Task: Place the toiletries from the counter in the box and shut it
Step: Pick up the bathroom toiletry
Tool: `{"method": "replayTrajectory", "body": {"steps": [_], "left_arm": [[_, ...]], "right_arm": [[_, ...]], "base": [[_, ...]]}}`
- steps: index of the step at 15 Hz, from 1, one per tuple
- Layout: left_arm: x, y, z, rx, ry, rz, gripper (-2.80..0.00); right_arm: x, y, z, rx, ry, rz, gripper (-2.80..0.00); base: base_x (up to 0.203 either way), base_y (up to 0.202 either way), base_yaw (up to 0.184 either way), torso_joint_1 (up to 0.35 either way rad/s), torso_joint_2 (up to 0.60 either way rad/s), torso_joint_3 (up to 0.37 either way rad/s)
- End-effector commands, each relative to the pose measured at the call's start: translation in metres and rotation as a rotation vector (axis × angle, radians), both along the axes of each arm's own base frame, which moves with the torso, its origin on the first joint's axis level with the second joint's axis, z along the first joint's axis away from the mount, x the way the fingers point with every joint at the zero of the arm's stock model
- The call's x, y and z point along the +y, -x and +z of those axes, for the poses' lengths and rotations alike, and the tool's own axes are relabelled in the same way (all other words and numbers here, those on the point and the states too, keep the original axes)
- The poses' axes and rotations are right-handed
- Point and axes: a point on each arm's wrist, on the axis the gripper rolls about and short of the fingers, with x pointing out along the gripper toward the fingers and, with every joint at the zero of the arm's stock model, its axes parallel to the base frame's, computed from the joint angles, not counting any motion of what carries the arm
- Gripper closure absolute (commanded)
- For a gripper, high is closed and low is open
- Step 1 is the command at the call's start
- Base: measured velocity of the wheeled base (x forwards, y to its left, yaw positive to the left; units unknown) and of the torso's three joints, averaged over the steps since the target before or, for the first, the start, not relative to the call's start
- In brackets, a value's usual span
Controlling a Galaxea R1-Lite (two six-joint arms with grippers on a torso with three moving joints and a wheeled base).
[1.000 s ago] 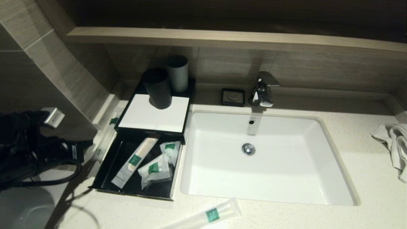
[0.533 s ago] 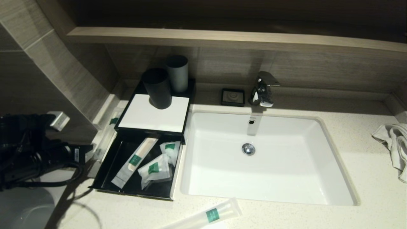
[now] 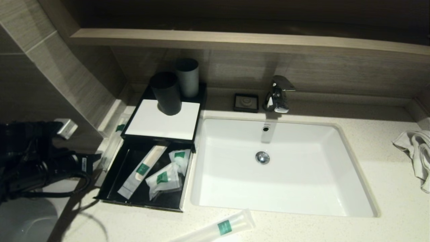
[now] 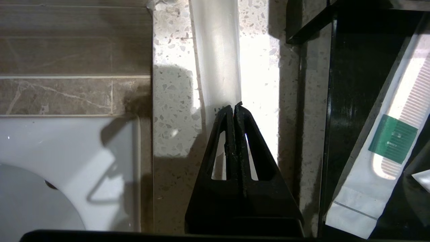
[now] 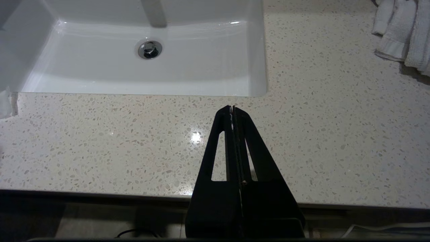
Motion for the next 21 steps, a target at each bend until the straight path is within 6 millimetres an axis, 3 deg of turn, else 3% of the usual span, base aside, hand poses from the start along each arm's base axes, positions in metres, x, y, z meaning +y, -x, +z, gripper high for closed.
{"method": "replayTrajectory", "body": {"steps": [1, 9, 10, 21], "left_arm": [[0.0, -0.001, -0.002, 0.002, -0.014, -0.011, 0.0], [0.001, -0.004, -0.003, 0.003, -0.018, -0.009, 0.0], [0.001, -0.005, -0.003, 0.003, -0.018, -0.009, -2.8], [0.002, -0.011, -0.014, 0.055, -0.054, -0.012, -2.8]], "right_arm": [[0.0, 0.0, 0.0, -0.002, 0.001, 0.0, 0.0], [0.0, 0.0, 0.0, -0.002, 0.0, 0.0, 0.0], [0.0, 0.0, 0.0, -0.003, 0.0, 0.0, 0.0], [0.0, 0.0, 0.0, -0.002, 0.0, 0.0, 0.0]], "base": [[0.0, 0.0, 0.0, 0.0, 0.0, 0.0], [0.0, 0.0, 0.0, 0.0, 0.0, 0.0], [0.0, 0.0, 0.0, 0.0, 0.0, 0.0], [0.0, 0.0, 0.0, 0.0, 0.0, 0.0]]}}
